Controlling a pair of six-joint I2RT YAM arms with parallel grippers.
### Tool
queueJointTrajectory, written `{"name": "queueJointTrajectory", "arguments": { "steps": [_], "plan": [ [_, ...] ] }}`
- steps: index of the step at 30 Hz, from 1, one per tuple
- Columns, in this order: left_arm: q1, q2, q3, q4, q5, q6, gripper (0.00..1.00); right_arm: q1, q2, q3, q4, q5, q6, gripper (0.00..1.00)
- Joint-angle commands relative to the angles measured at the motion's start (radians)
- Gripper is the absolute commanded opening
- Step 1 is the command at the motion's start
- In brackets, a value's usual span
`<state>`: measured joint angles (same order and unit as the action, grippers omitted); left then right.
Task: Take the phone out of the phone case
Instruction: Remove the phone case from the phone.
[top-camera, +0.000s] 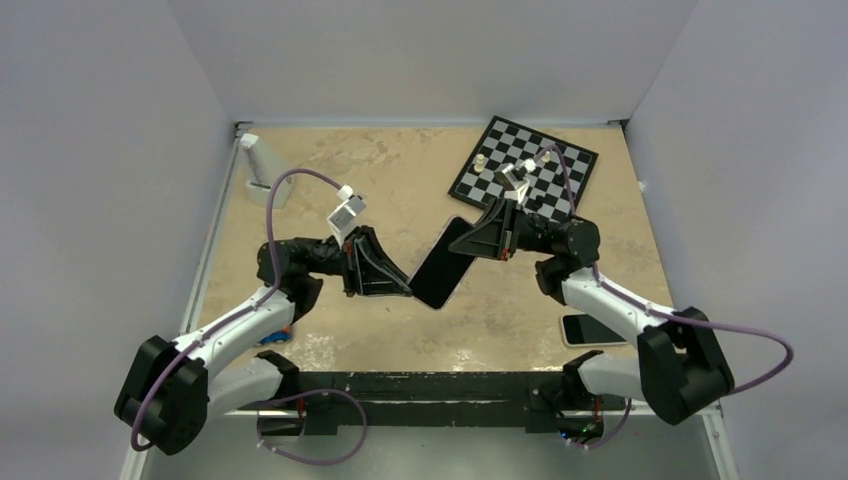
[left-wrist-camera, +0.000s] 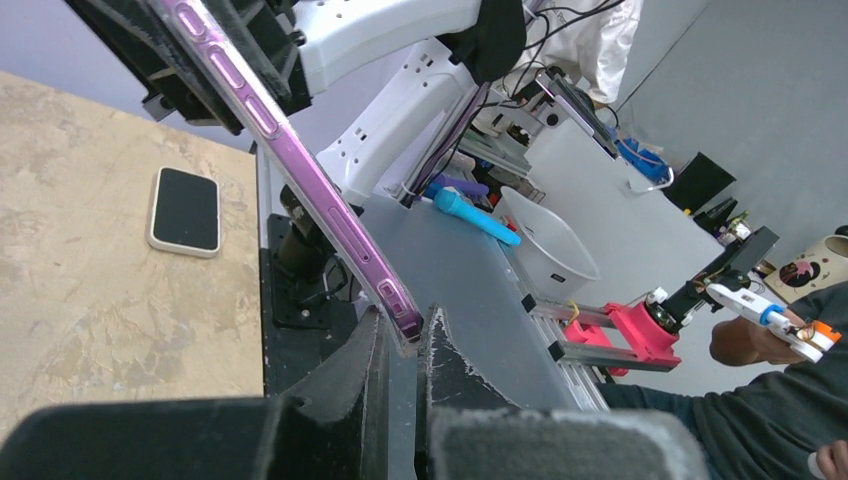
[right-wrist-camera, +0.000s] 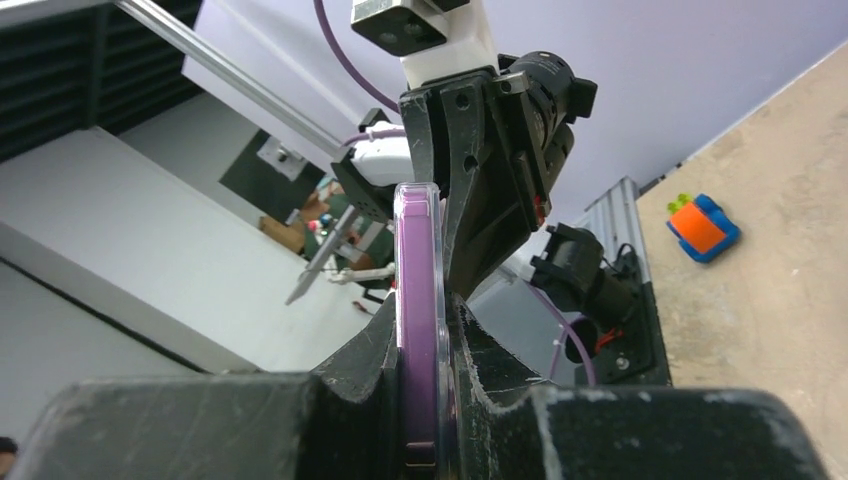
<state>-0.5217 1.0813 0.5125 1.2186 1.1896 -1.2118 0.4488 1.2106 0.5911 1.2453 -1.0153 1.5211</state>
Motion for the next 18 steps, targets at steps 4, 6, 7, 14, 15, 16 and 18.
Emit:
{"name": "queueJointTrajectory", "arguments": {
  "steps": [4, 6, 7, 14, 15, 16, 18],
  "plan": [
    [-0.029, -0.013, 0.111, 0.205, -0.023, 0.109, 0.00, 0.035, 0.170, 0.063, 0.242, 0.113, 0.260, 0.00],
    [-0.029, -0.006, 0.112, 0.205, -0.034, 0.117, 0.00, 0.049, 0.190, 0.079, 0.248, 0.117, 0.263, 0.00],
    [-0.028, 0.000, 0.111, 0.205, -0.040, 0.122, 0.00, 0.056, 0.200, 0.084, 0.252, 0.120, 0.262, 0.00],
    [-0.029, 0.016, 0.079, 0.172, -0.102, 0.194, 0.00, 0.082, 0.292, 0.076, 0.471, 0.171, 0.384, 0.00],
    [-0.029, 0.017, 0.075, 0.165, -0.105, 0.207, 0.00, 0.088, 0.306, 0.077, 0.504, 0.180, 0.404, 0.00],
    [-0.028, 0.018, 0.072, 0.155, -0.108, 0.216, 0.00, 0.096, 0.318, 0.081, 0.525, 0.189, 0.414, 0.00],
    [-0.029, 0.016, 0.072, 0.133, -0.112, 0.238, 0.00, 0.109, 0.329, 0.085, 0.536, 0.203, 0.418, 0.00]
  ]
}}
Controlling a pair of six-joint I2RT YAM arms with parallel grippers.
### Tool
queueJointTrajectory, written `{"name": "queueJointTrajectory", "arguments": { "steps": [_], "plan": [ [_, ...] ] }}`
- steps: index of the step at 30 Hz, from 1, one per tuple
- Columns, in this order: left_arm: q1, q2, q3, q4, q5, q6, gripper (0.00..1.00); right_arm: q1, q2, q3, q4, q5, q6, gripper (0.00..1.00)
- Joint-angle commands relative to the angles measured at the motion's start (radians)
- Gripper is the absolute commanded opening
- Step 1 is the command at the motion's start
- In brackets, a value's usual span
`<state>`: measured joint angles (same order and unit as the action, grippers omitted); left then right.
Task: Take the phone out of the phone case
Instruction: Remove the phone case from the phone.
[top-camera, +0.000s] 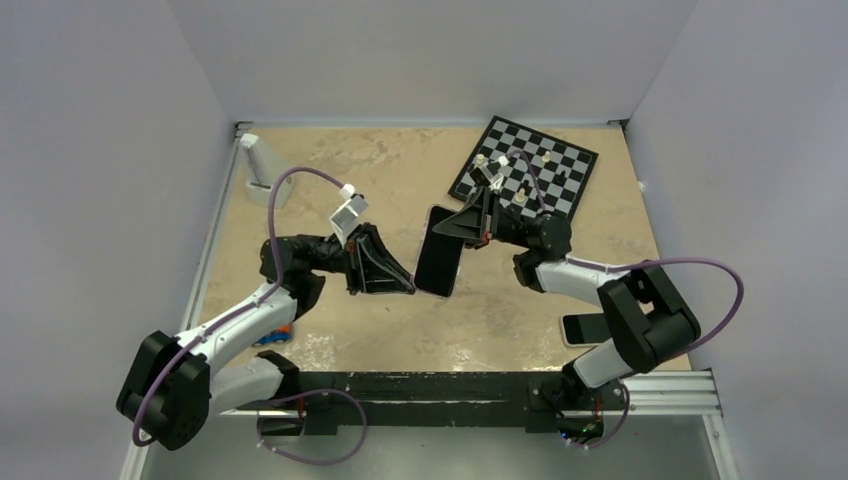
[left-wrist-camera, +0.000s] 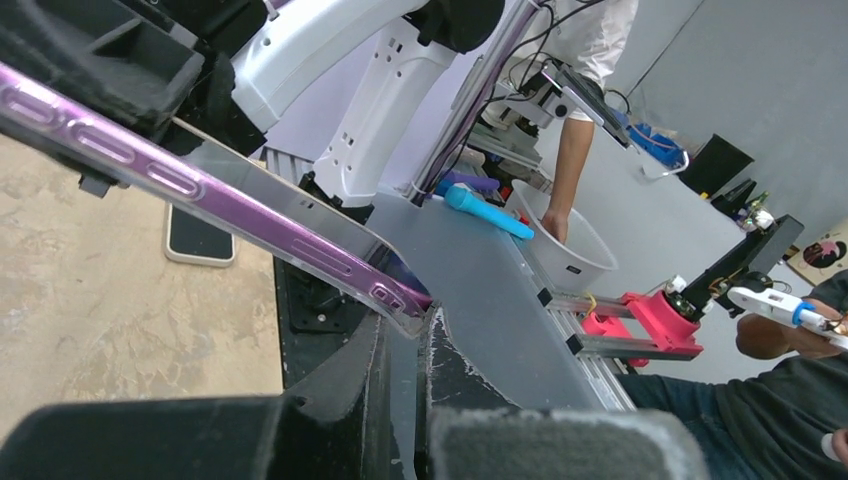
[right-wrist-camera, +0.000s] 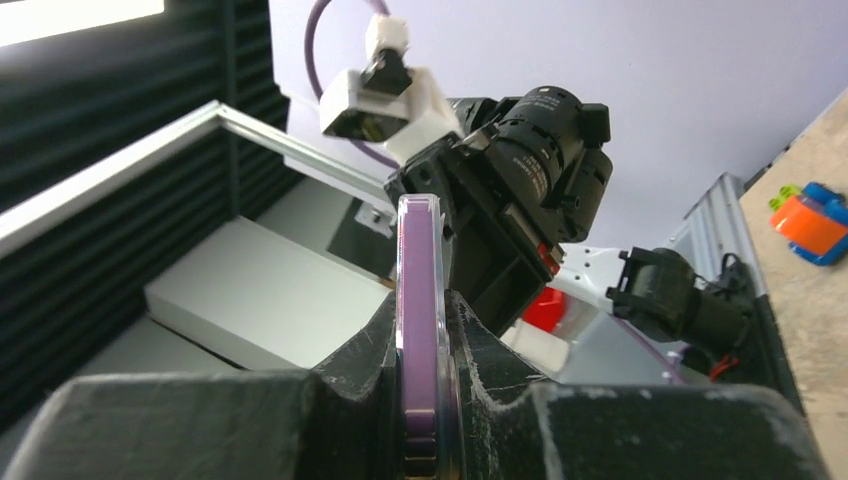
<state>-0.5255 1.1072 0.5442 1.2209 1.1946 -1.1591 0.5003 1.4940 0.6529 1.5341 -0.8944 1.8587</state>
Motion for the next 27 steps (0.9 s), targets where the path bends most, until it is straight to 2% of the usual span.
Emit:
{"name": "queueJointTrajectory", "arguments": {
  "steps": [1, 5, 8, 11, 15, 16, 19, 20, 22, 27],
  "plan": [
    [-0.025, -0.012, 0.040, 0.112, -0.122, 0.199, 0.00, 0.061, 0.047, 0.024, 0.245, 0.088, 0.077, 0.00],
    [-0.025, -0.053, 0.031, -0.044, -0.169, 0.322, 0.00, 0.067, 0.045, 0.009, 0.243, 0.099, 0.069, 0.00],
    [-0.025, -0.127, 0.041, -0.347, -0.253, 0.493, 0.00, 0.067, 0.035, -0.010, 0.249, 0.112, 0.065, 0.00],
    [-0.025, -0.195, 0.053, -0.648, -0.397, 0.622, 0.00, 0.064, 0.018, -0.021, 0.226, 0.142, 0.017, 0.00],
    [-0.024, -0.255, 0.010, -0.720, -0.407, 0.598, 0.00, 0.059, -0.041, -0.022, 0.079, 0.180, -0.120, 0.00],
    [-0.024, -0.282, -0.009, -0.725, -0.412, 0.579, 0.09, 0.056, -0.060, -0.025, 0.040, 0.196, -0.150, 0.00],
    [-0.025, -0.354, -0.077, -0.723, -0.435, 0.515, 0.44, 0.042, -0.116, -0.014, -0.081, 0.222, -0.247, 0.00],
    [-0.026, -0.378, -0.091, -0.725, -0.436, 0.499, 0.53, 0.039, -0.134, -0.001, -0.133, 0.224, -0.291, 0.00],
    [-0.025, -0.407, -0.102, -0.722, -0.424, 0.463, 0.64, 0.039, -0.173, 0.030, -0.283, 0.225, -0.380, 0.00],
    [-0.026, -0.392, -0.067, -0.708, -0.351, 0.375, 0.84, 0.039, -0.251, 0.054, -0.473, 0.243, -0.533, 0.00]
  ]
}}
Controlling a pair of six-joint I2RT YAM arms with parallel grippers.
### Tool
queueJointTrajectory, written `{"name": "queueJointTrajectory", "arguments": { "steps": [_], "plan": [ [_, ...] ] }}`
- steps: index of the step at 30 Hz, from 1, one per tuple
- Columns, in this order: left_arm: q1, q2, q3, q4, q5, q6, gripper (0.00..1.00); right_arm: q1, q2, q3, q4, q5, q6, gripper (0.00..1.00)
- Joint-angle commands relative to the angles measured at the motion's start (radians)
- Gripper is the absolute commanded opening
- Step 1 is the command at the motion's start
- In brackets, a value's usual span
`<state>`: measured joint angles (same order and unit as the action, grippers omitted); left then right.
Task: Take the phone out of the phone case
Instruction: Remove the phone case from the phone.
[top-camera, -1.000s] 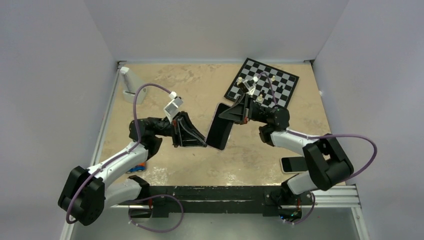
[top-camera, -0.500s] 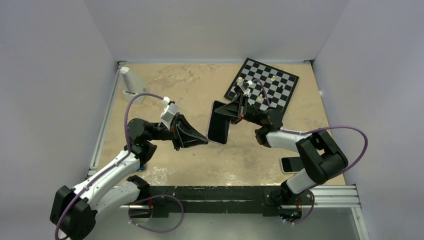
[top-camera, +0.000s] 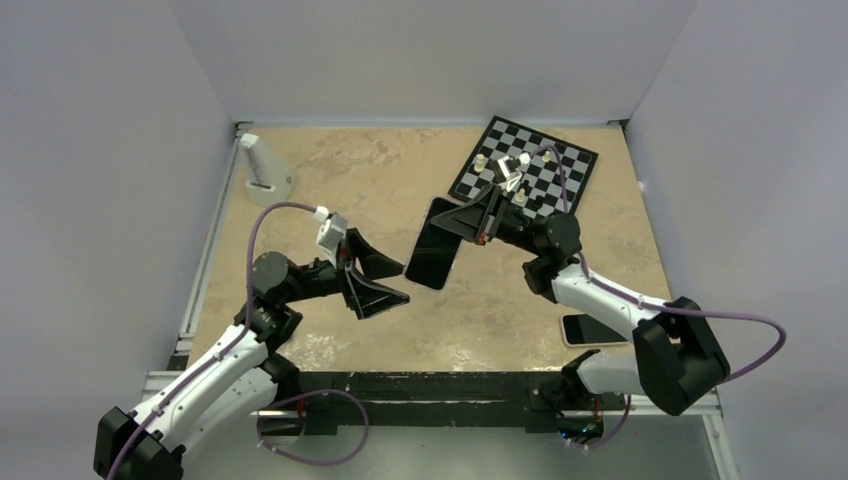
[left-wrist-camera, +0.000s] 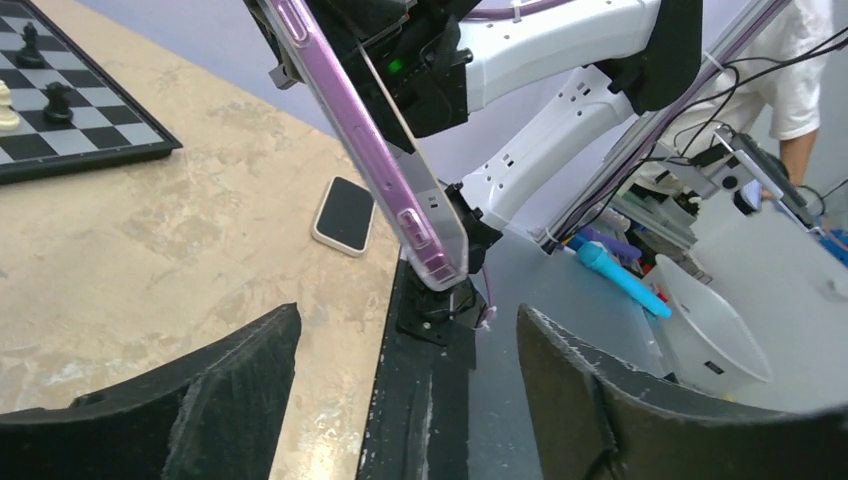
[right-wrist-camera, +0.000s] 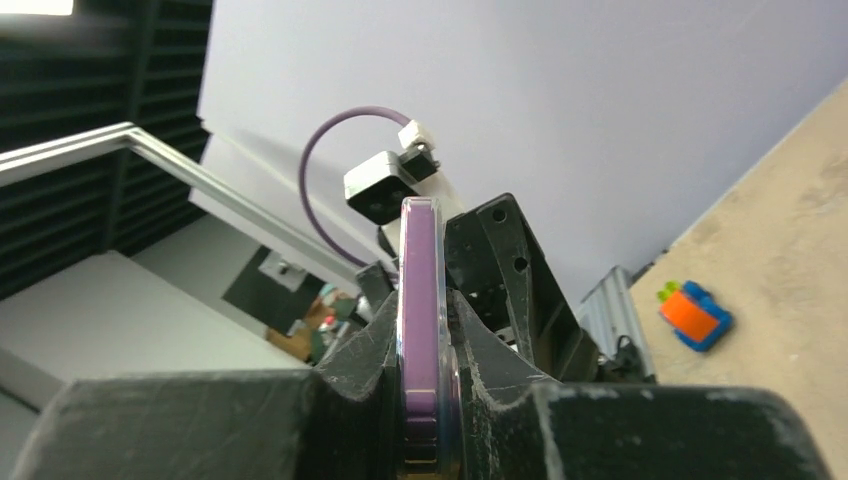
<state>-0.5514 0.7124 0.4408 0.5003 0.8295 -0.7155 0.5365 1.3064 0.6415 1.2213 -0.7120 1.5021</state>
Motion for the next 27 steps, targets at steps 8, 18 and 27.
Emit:
{"name": "queueJointTrajectory", "arguments": {
  "steps": [8, 18, 27],
  "plan": [
    [-0.001, 0.119, 0.015, 0.261, -0.035, -0.237, 0.82, 0.010, -0.115, 0.062, -0.215, 0.084, -0.231, 0.00],
    [-0.001, 0.312, 0.062, 0.462, 0.051, -0.352, 0.13, 0.026, -0.219, 0.124, -0.568, 0.103, -0.520, 0.00],
    [0.003, 0.287, 0.137, 0.228, 0.282, -0.206, 0.00, 0.018, -0.256, 0.324, -1.242, -0.173, -1.044, 0.60]
  ]
}}
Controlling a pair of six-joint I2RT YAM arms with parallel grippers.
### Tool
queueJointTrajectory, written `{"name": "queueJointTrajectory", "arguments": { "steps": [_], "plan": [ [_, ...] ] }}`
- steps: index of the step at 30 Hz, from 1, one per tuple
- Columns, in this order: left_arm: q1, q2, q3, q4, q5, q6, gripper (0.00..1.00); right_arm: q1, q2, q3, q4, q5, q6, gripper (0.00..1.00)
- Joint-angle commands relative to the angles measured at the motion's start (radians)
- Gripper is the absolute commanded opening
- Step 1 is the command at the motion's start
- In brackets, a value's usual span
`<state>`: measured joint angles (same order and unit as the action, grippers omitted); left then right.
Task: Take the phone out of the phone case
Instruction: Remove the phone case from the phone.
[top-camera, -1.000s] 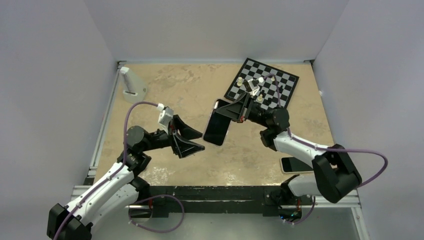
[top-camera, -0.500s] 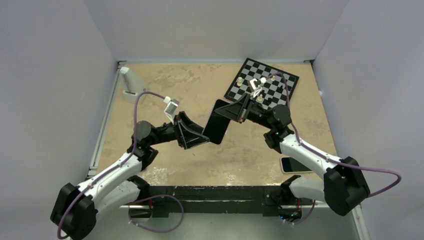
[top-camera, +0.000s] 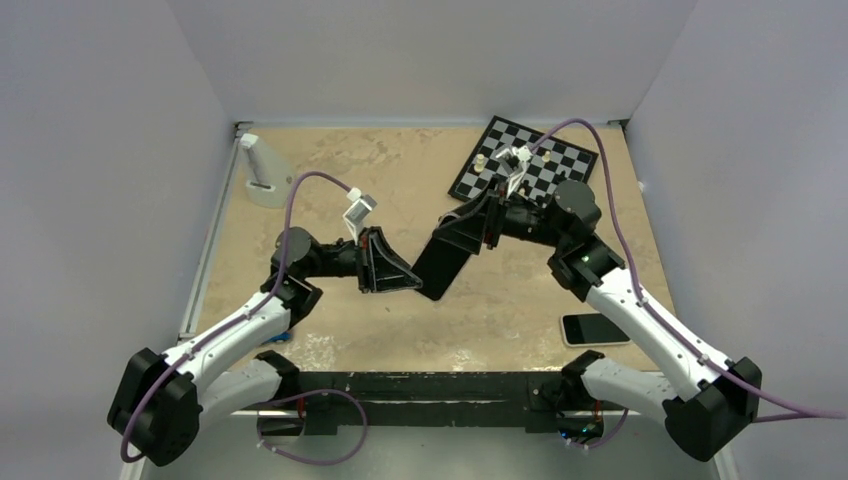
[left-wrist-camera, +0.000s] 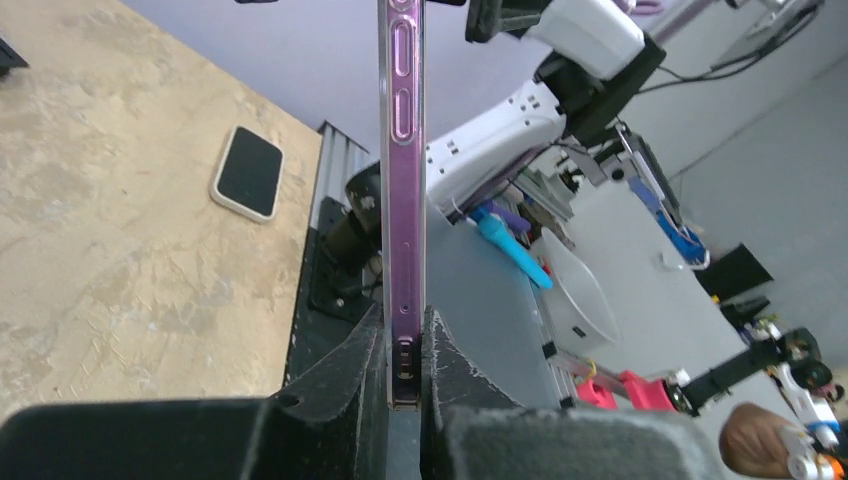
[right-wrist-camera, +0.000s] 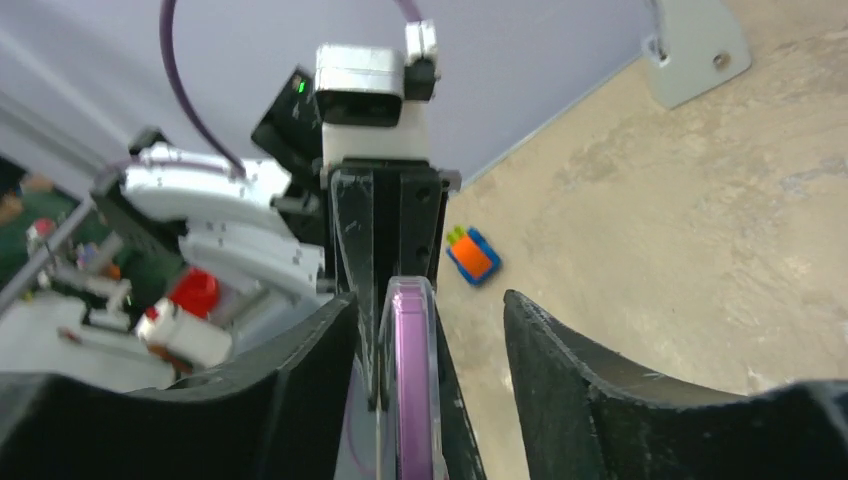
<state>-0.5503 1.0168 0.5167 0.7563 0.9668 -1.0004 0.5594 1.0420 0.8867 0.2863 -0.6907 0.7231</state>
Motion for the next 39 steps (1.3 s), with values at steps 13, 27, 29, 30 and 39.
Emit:
{"name": "queueJointTrajectory", "arguments": {
  "steps": [13, 27, 29, 30, 39],
  "plan": [
    [0.003, -0.027, 0.120, -0.187, 0.225, 0.195, 0.00, -0.005, -0.028, 0.046, -0.243, -0.430, -0.236, 0.51],
    [0.003, -0.051, 0.163, -0.356, 0.162, 0.267, 0.14, -0.005, 0.013, 0.027, -0.164, -0.332, -0.166, 0.00],
    [0.010, -0.069, 0.166, -0.446, 0.106, 0.282, 0.47, -0.012, -0.001, 0.012, -0.131, -0.284, -0.119, 0.00],
    [0.016, -0.089, 0.156, -0.472, 0.072, 0.284, 0.60, -0.021, -0.005, 0.001, -0.101, -0.282, -0.082, 0.00],
    [0.055, -0.288, 0.128, -0.754, -0.197, 0.333, 0.62, -0.170, -0.043, -0.100, 0.066, -0.365, 0.087, 0.00]
  ]
}}
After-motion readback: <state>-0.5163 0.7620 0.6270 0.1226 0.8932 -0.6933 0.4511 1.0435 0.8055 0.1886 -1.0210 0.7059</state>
